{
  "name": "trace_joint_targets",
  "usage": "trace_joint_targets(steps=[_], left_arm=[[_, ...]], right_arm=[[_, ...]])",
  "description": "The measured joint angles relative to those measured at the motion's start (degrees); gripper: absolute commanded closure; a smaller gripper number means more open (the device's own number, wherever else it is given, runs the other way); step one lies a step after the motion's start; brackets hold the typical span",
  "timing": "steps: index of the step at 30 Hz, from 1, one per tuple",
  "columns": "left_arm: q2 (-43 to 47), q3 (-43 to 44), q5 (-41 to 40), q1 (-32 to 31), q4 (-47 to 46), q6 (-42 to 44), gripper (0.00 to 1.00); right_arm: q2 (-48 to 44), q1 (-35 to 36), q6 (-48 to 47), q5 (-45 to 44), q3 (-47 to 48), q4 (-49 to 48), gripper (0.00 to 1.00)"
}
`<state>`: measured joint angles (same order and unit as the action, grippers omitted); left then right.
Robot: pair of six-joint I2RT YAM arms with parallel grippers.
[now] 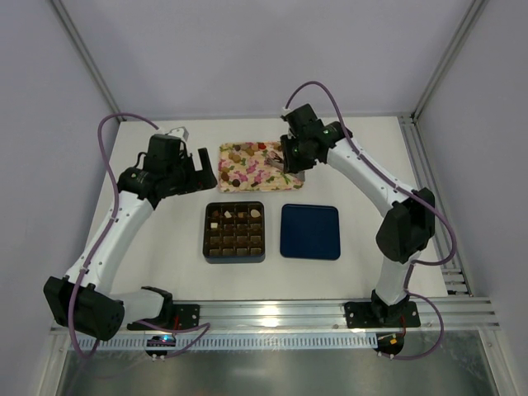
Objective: Pack the chocolate
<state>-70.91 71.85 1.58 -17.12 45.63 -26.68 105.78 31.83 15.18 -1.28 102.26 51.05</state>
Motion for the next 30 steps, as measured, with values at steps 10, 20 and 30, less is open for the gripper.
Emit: trace_joint_targets(steps=[10,20,30], left_arm=[[-0.7,-0.9,0.0,0.0,-1.3,0.0,0.04],[-1.6,-2.1,0.0,0.0,-2.6,0.0,0.04],[-2.3,-3.9,0.0,0.0,-4.5,-0.1,0.04]], right_arm=[[-2.9,2.3,0.4,1.7,-0.9,0.5,0.69],[-4.0,5.0,1.2,2.4,-2.2,1.4,0.69],[-9.2,8.3,2.3,3.7,-4.5,3.2,0.69]])
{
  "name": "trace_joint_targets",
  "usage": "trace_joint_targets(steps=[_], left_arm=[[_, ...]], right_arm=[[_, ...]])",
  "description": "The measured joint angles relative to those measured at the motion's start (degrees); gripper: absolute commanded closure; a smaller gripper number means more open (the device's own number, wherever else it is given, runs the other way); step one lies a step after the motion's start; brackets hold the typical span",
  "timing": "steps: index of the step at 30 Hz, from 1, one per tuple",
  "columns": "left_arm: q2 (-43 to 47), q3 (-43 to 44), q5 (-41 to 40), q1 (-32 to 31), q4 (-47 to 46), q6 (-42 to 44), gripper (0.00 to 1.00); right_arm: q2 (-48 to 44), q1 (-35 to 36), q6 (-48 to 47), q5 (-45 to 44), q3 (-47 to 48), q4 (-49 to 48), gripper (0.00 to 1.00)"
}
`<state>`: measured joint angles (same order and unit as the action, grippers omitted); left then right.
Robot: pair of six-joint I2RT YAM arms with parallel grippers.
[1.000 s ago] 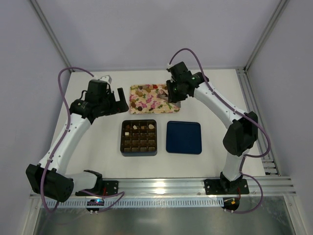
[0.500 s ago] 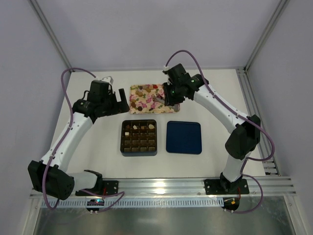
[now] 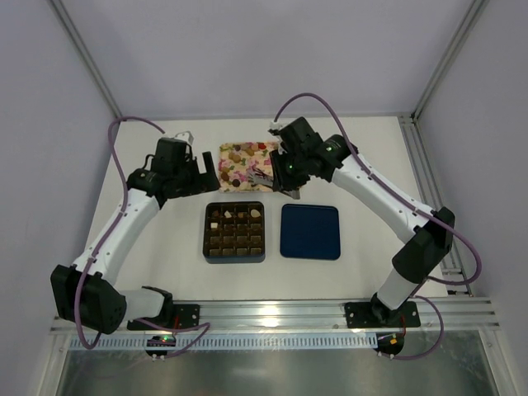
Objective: Pack the chocolate
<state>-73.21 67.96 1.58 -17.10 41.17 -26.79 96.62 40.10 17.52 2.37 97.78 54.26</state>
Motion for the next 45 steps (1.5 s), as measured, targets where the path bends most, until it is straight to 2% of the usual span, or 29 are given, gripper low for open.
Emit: trace_joint_targets(steps=[20,45], left_arm=[[-0.2,-2.4,0.2,0.6,-2.1,-0.2,0.04],[-0.2,-3.7,0.2,0.8,-3.2,-0.2,0.04]], right_arm=[[-11.3,9.6,5.8,-0.5,-11.5,3.3,0.69],[-13.1,12.0,8.4,-1.4,-17.0,3.6,0.68]])
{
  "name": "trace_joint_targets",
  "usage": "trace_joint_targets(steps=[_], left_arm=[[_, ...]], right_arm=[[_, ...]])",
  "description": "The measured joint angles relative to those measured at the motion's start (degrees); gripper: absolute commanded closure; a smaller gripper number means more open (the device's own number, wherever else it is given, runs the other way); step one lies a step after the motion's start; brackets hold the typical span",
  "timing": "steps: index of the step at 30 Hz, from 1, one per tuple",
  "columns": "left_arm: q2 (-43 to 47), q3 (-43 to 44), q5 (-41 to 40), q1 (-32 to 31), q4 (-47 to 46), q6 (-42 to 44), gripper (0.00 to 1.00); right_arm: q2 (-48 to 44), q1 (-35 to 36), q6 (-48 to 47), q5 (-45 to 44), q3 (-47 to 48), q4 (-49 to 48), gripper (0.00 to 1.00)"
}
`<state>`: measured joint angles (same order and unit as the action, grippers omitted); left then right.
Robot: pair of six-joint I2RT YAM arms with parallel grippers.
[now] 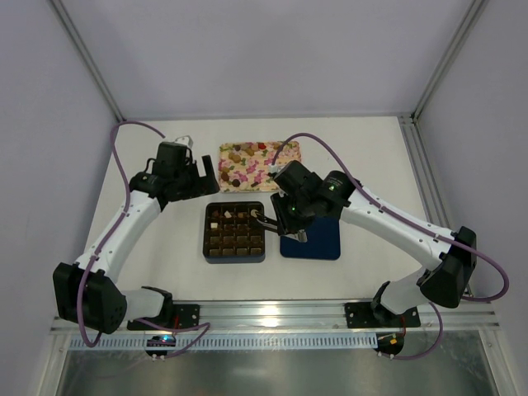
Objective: Pack the chocolate
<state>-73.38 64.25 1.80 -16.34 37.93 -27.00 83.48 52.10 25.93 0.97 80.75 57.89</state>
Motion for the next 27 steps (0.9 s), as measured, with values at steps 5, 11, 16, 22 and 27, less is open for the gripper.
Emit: trace_joint_targets(steps=[5,11,16,22,27], left_arm=[[0.0,-0.1,0.0,0.3,0.0,0.0,0.04],[0.0,-0.2,0.1,0.3,0.0,0.0,0.04],[0.0,-0.3,0.1,0.4,0.0,0.0,0.04],[0.0,-0.3,0.4,0.4,0.0,0.0,0.04],[0.0,-0.3,0.4,0.4,0.0,0.0,0.04]], right_arm=[[0.0,0.1,0.0,0.0,0.0,0.0,0.65],[0.0,0.2,0.1,0.0,0.0,-0.5,0.63],[0.0,0.2,0.2,-0.2,0.0,-0.8,0.63],[0.0,0.2,0.2,-1.3,0.0,-0.9,0.62],[0.0,0.2,0.2,-1.6,0.0,-0.9,0.62]])
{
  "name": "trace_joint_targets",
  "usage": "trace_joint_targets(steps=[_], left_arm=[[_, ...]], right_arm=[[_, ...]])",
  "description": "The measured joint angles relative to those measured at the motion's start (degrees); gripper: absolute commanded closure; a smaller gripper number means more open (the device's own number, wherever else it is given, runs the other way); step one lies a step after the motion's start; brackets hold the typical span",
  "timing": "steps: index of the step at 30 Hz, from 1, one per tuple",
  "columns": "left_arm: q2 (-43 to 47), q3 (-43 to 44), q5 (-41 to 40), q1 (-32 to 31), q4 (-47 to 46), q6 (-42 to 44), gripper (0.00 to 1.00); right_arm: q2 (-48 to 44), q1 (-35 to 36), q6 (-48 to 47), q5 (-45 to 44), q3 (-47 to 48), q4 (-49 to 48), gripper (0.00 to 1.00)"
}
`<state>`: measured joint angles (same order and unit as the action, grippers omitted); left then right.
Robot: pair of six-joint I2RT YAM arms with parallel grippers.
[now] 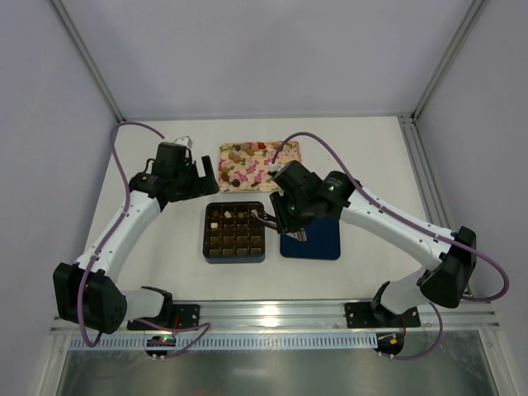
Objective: Pack the chocolate
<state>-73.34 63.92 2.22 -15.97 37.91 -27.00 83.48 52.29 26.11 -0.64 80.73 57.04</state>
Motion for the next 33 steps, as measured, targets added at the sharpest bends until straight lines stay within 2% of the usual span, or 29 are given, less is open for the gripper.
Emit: trace_joint_targets(steps=[10,15,26,33], left_arm=[[0.0,0.0,0.0,0.2,0.0,0.0,0.04],[0.0,0.0,0.0,0.2,0.0,0.0,0.04],[1.6,0.0,0.7,0.3,0.1,0.0,0.04],[2.4,-0.3,0.9,0.3,0.1,0.0,0.04]], right_arm=[[0.0,-0.1,-0.2,-1.9,0.8,0.3,0.62],[0.0,-2.6,-1.2,-1.9,2.2,0.4,0.62],[0.0,-22.0,-6.3,-0.7,2.6,-2.1,0.61],[4.0,-31.9,-8.3,-0.1,3.2,-5.6,0.61]])
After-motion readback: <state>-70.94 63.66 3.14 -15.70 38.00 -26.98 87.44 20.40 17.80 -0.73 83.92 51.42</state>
